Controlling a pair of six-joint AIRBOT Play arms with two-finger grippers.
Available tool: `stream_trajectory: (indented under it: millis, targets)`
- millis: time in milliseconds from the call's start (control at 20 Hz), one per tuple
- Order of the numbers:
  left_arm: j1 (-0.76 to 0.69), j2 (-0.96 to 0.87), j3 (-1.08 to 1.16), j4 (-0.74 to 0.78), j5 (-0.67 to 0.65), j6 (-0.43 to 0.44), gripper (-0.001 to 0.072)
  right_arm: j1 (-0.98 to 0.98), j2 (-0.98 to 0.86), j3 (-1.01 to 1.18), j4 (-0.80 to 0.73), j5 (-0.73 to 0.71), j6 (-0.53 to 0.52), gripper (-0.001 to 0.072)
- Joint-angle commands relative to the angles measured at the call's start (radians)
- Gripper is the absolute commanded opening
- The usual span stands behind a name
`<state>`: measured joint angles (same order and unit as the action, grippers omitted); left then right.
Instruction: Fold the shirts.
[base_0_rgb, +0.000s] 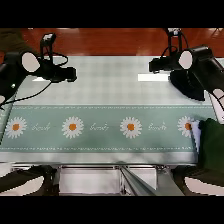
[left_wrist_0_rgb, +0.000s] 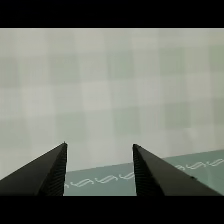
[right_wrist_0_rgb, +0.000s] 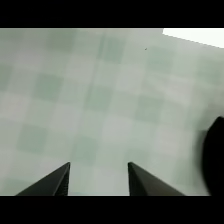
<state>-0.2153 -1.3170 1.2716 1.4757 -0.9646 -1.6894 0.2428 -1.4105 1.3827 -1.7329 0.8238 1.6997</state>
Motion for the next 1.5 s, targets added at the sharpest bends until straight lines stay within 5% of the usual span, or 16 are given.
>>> stream_trajectory:
  millis: [0, 100, 250, 500, 800, 850, 950, 1000, 1200, 1450]
  targets:
    - [0.040, 0.000, 0.010, 0.172, -0.020, -0.001, 0.0507, -0.032, 0.012, 0.002, -0.411, 0.027, 0.183, 0.0422]
    - [0.093, 0.000, 0.008, 0.177, -0.072, -0.032, 0.0506, -0.123, 0.013, 0.002, -0.529, 0.064, 0.282, 0.0421]
    - [0.137, 0.000, -0.027, 0.161, -0.051, -0.045, 0.0506, -0.317, -0.024, 0.002, -0.418, 0.034, 0.370, 0.0420]
    - [0.122, -0.001, -0.082, 0.147, -0.004, -0.044, 0.0507, -0.495, -0.194, 0.002, -0.118, -0.055, 0.313, 0.0418]
    - [0.119, -0.002, -0.082, 0.136, -0.005, -0.044, 0.0506, -0.513, -0.363, 0.002, -0.046, -0.074, 0.276, 0.0404]
    - [0.119, -0.002, -0.082, 0.116, -0.005, -0.044, 0.0506, -0.513, -0.371, 0.002, -0.036, -0.080, 0.270, 0.0364]
    - [0.119, -0.002, -0.080, 0.077, -0.010, -0.040, 0.0506, -0.513, -0.371, 0.011, 0.029, -0.082, 0.175, 0.0082]
    - [0.120, 0.000, -0.075, 0.076, -0.031, -0.021, 0.0506, -0.513, -0.370, 0.038, 0.083, -0.056, 0.111, 0.0024]
    - [0.183, 0.049, 0.029, 0.079, -0.200, 0.043, 0.0506, -0.512, -0.307, 0.274, 0.208, 0.130, -0.069, 0.0023]
    - [0.217, 0.326, -0.073, -0.011, -0.188, 0.042, 0.0505, -0.451, -0.058, 0.477, 0.312, 0.108, -0.156, 0.0023]
